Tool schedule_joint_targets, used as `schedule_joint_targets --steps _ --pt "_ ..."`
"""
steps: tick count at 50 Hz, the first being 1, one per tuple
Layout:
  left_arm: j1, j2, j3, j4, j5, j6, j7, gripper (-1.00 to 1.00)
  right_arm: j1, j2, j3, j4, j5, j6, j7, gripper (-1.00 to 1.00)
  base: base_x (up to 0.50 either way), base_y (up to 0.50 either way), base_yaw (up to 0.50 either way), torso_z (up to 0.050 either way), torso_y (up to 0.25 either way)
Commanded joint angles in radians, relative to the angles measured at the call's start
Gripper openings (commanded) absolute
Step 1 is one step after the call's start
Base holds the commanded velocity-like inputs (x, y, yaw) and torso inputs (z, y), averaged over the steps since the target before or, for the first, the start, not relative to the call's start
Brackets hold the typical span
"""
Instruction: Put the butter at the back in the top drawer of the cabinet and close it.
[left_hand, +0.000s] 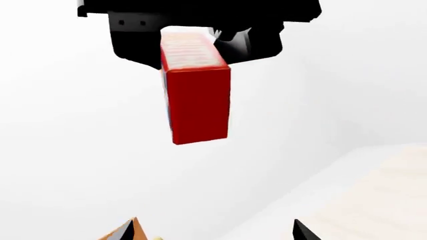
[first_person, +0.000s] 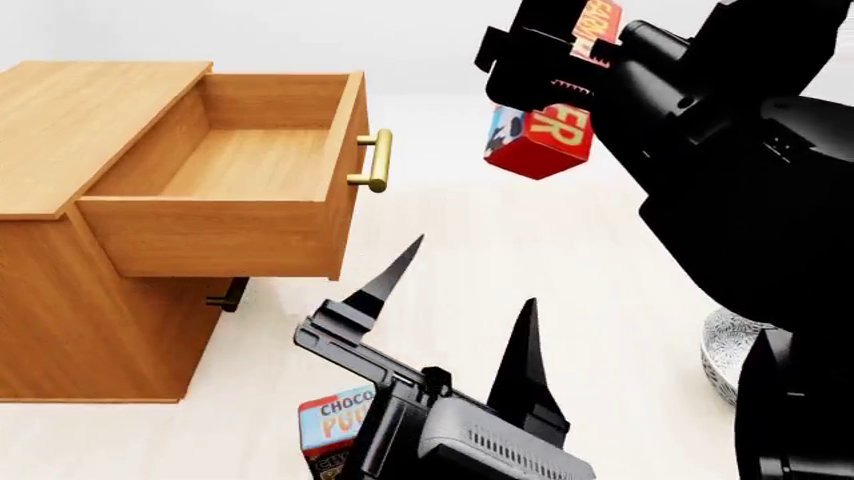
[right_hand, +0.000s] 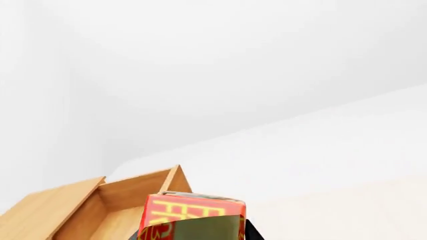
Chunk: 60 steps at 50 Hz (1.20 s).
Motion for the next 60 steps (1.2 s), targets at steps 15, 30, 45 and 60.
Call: schedule_joint_targets --steps 15,30,45,60 --pt "-0.039 0.027 0.02 0.026 0.044 -0.053 -0.029 1.0 -0.017 0.003 -0.023 -0.017 -0.014 -0.026 -0.015 -1.0 0.0 0.0 0.0 0.001 0.001" --pt "-0.065 0.027 0.063 0.034 0.11 -0.077 -0.078 1.0 -0.039 0.01 -0.033 -0.034 -0.036 -0.054 0.004 -1.0 0.0 0.0 0.0 0.0 0.001" --pt "-0.044 -0.007 0.062 -0.037 0.105 0.012 -0.076 1.0 -0.031 -0.006 -0.055 -0.046 -0.003 -0.077 0.008 -1.0 0.0 0.0 0.0 0.001 0.001" --pt "-0.048 -0.014 0.022 -0.142 0.094 0.088 -0.07 1.0 -0.054 -0.003 -0.075 -0.061 0.01 -0.102 0.018 -1.0 0.0 0.0 0.0 0.001 0.001"
